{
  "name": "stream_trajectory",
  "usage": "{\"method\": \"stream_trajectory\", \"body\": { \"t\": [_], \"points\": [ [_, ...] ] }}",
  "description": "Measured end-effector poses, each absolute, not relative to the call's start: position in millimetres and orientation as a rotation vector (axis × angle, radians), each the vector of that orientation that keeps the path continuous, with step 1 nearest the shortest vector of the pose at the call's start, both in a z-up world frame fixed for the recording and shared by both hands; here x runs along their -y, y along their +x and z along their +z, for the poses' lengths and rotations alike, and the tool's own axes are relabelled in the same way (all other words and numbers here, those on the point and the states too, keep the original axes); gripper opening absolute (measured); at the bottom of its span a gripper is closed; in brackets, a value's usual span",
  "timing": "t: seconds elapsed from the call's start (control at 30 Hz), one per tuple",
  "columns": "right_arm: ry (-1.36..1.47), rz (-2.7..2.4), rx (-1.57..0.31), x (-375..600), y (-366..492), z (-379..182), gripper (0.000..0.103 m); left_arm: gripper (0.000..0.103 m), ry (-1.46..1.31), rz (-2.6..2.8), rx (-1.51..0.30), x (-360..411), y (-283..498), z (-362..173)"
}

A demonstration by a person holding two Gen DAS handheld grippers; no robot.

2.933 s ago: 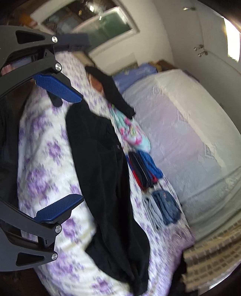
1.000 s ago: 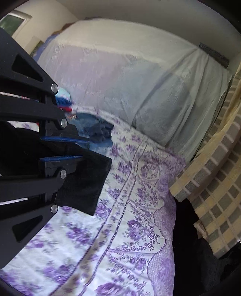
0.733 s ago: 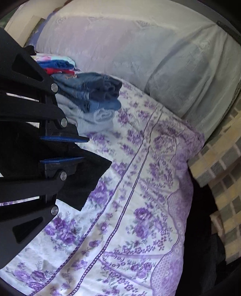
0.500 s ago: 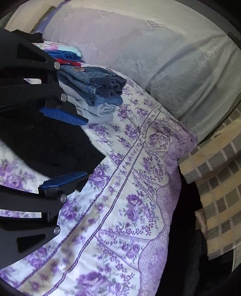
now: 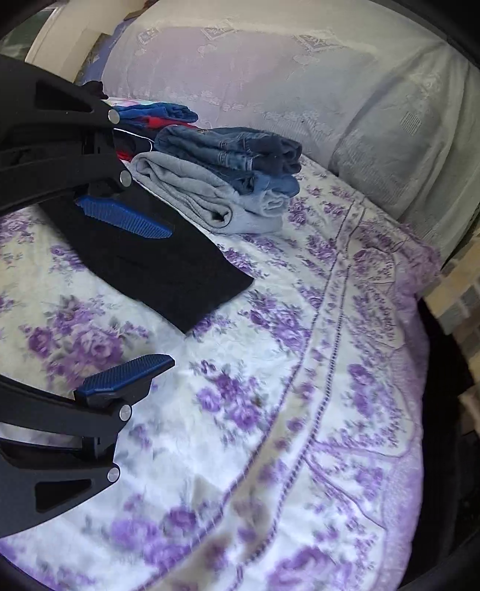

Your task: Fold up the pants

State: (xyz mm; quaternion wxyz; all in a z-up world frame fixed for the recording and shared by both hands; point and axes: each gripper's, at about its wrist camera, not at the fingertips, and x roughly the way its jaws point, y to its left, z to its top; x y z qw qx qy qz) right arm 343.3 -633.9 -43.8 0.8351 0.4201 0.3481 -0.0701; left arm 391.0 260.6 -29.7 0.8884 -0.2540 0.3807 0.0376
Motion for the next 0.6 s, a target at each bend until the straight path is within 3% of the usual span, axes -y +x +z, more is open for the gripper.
{"method": "stream_trajectory", "body": {
  "t": [0.17, 0.23, 0.27, 0.3, 0.4, 0.43, 0.53, 0.57, 0.6],
  "points": [
    [0.902, -0.146, -0.766, 625.1, 373.5, -58.7, 0.068, 0.041, -0.505, 0.115, -0.863, -265.4, 396.6, -53.9],
    [0.848, -0.117, -0.789, 615.7, 384.4, -57.1, 0.051, 0.041, -0.512, 0.118, -0.870, -267.4, 402.2, -60.1],
    [0.839, -0.098, -0.793, 613.0, 386.0, -56.7, 0.026, 0.041, -0.524, 0.120, -0.876, -269.3, 404.8, -63.7],
    [0.838, -0.079, -0.788, 611.1, 385.8, -56.2, 0.016, 0.041, -0.530, 0.122, -0.880, -269.8, 404.6, -68.1],
    [0.760, -0.130, -0.752, 618.6, 380.7, -49.3, 0.012, 0.042, -0.537, 0.131, -0.894, -272.5, 403.4, -77.5],
    [0.749, -0.150, -0.761, 623.9, 381.7, -50.4, 0.012, 0.048, -0.538, 0.140, -0.904, -273.8, 404.8, -79.8],
    [0.778, -0.160, -0.806, 638.9, 382.2, -56.6, 0.022, 0.095, -0.525, 0.232, -0.928, -281.5, 398.6, -80.0],
    [0.781, -0.186, -0.776, 640.7, 374.2, -52.8, 0.036, 0.095, -0.525, 0.236, -0.925, -285.8, 393.8, -76.3],
    [0.788, -0.211, -0.730, 643.0, 362.2, -45.3, 0.058, 0.095, -0.536, 0.207, -0.923, -288.3, 388.6, -72.7]
  ]
}}
